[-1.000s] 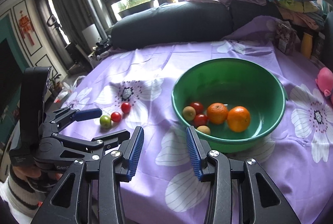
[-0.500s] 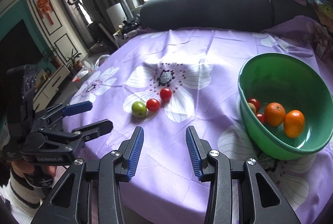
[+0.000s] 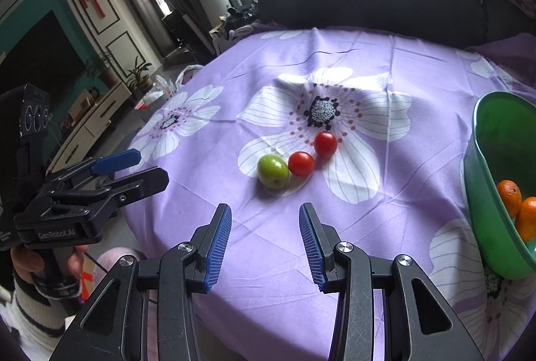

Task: Organize fruits
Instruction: 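Withdraw both tools toward the green mango and red tomatoes, then close both tools on the green mango from opposite sides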

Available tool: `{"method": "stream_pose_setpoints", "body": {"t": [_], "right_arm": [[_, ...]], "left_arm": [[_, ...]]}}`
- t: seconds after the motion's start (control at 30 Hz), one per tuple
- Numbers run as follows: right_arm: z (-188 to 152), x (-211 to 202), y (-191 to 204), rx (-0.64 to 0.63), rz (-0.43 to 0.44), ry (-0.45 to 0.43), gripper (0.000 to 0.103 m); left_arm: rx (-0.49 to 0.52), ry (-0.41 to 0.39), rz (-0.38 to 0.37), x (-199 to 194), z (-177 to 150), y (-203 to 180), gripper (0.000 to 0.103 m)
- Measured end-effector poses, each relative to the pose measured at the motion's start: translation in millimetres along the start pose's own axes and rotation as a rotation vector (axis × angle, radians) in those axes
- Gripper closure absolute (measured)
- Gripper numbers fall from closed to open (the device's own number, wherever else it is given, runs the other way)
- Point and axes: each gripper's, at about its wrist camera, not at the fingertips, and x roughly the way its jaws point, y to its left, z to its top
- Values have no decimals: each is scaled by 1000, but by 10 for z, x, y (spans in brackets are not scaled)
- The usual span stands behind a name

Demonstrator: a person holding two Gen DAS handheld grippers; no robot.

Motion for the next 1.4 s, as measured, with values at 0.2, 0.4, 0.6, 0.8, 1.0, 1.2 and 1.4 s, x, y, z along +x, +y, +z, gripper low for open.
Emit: {"method": "stream_pose_setpoints", "body": {"t": [0.2, 0.4, 0.6, 0.8, 1.0, 1.2, 1.4], "right_arm": [[-5, 44, 41, -2, -25, 16, 61], [-24, 96, 37, 6, -48, 38, 61], [2, 245, 34, 3, -42, 63, 61], [54, 421, 27, -8, -36, 87, 61], [103, 572, -7, 0, -18, 107, 61], [160, 714, -78, 18, -3, 130, 61], [224, 830, -93, 15, 19, 146, 61]], "left_arm": [[10, 3, -36, 118, 67, 38, 14], [19, -6, -110, 182, 153, 100, 14], [66, 17, -186, 325, 222, 49, 16], [111, 68, -249, 554, 291, -68, 21], [121, 129, -276, 786, 343, -108, 26], [115, 203, -317, 968, 362, -117, 36], [103, 247, -327, 1104, 377, -96, 46]]}}
